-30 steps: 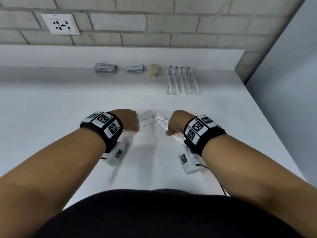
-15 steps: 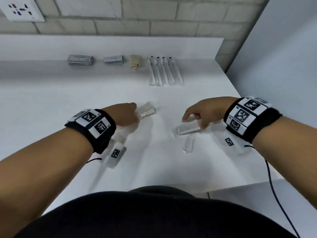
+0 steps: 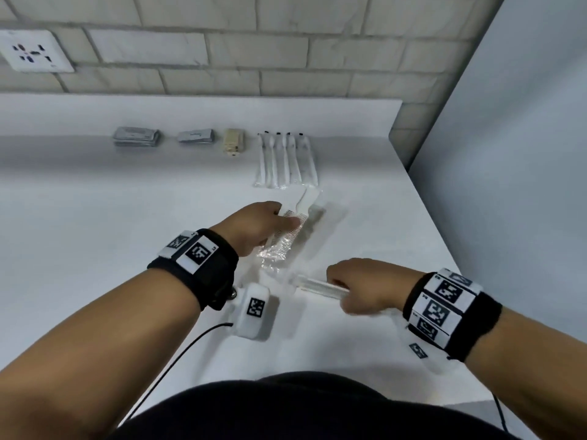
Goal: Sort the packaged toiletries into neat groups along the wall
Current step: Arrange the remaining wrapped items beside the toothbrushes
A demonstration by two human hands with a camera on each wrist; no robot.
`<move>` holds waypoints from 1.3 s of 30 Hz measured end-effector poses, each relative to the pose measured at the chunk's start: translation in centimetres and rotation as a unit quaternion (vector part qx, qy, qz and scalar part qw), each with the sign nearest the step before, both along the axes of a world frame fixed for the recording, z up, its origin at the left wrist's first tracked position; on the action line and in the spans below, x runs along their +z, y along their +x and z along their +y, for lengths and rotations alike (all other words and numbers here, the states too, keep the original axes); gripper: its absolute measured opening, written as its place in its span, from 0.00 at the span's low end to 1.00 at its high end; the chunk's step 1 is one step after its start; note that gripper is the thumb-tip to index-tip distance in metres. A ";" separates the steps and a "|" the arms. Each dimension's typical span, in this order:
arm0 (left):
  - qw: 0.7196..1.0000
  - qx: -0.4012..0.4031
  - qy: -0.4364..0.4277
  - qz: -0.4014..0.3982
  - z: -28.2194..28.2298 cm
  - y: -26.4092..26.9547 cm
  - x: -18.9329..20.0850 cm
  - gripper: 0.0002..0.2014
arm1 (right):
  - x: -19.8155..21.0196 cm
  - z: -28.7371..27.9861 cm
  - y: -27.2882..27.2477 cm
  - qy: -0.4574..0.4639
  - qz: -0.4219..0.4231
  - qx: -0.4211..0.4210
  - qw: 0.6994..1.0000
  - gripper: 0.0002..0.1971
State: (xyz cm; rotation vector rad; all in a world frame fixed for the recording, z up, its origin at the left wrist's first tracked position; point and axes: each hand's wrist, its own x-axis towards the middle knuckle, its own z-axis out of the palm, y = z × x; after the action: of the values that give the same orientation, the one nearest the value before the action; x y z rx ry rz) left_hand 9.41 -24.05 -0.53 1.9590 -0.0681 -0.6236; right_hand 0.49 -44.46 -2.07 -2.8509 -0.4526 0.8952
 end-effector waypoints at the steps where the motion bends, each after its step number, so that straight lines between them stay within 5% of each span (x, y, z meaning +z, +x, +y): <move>1: 1.000 0.010 -0.010 0.003 -0.8 0.1 -0.1 0.17 | -0.3 -0.4 0.0 0.010 -0.003 -0.005 1.000 0.08; 9: 0.999 0.029 0.017 -0.012 -6.6 3.2 -0.3 0.11 | 0.4 -7.7 6.5 0.160 -0.090 -0.264 0.947 0.13; 13: 0.986 -0.096 0.105 -0.088 -8.4 5.6 1.1 0.06 | 0.9 -8.8 9.2 0.314 -0.197 -0.356 0.858 0.20; 15: 0.962 -0.185 0.158 -0.123 -9.7 7.2 2.1 0.05 | 1.9 -8.9 11.0 0.405 -0.166 -0.370 0.819 0.21; 18: 0.907 -0.277 0.255 -0.187 -12.0 10.1 3.4 0.08 | 2.9 -9.1 13.7 0.429 -0.102 -0.355 0.825 0.10; 20: 0.890 -0.260 0.285 -0.245 -13.2 12.4 3.6 0.12 | 2.9 -9.7 15.7 0.425 -0.127 -0.379 0.812 0.09; 24: 0.909 -0.089 0.234 -0.333 -13.8 16.6 3.4 0.20 | 2.4 -10.8 19.1 0.521 -0.127 -0.496 0.683 0.05; 29: 0.889 -0.101 0.322 -0.309 -13.3 17.5 0.7 0.15 | -0.1 -10.7 20.3 0.500 -0.072 -0.591 0.629 0.08; 30: 0.872 -0.118 0.358 -0.313 -13.3 16.9 0.3 0.14 | -0.3 -11.0 20.3 0.475 -0.088 -0.593 0.644 0.08; 34: 0.810 -0.233 0.423 -0.333 -14.1 13.5 0.1 0.16 | -0.8 -12.8 20.6 0.225 -0.139 -0.446 0.855 0.14; 37: 0.752 -0.328 0.461 -0.337 -15.1 11.4 0.0 0.21 | -0.6 -12.7 20.6 0.194 -0.176 -0.318 0.911 0.18; 39: 0.741 -0.344 0.478 -0.321 -15.6 10.8 -0.2 0.21 | -0.2 -12.2 20.4 0.119 -0.135 -0.193 0.965 0.19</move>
State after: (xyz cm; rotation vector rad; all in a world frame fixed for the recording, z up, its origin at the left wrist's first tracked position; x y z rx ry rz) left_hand 20.18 -39.66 -0.73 3.1203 -1.1584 -0.4103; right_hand 20.86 -56.62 -2.32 -2.7017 -0.0166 0.3597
